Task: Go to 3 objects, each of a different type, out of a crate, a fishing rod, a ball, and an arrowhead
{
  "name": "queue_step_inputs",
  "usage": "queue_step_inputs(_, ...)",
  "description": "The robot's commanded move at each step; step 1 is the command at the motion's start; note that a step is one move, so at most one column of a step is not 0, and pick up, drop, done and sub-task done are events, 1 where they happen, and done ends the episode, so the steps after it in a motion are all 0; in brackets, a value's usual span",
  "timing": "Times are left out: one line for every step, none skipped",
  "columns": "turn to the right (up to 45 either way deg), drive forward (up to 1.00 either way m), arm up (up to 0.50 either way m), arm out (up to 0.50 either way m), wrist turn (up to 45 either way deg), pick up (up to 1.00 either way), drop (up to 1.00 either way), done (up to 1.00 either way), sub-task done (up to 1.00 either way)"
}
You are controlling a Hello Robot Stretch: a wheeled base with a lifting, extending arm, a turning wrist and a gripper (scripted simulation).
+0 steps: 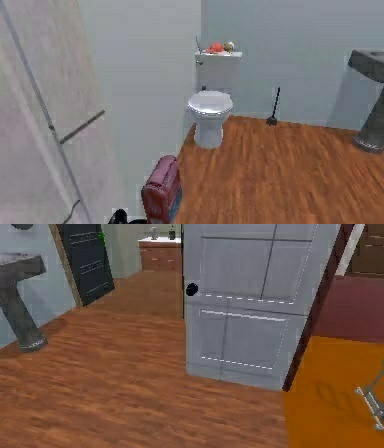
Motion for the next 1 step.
queue_step_inputs(45.0, 0.0, 0.0, 0.0, 0.0, 0.0, 0.0, 0.0, 0.0)
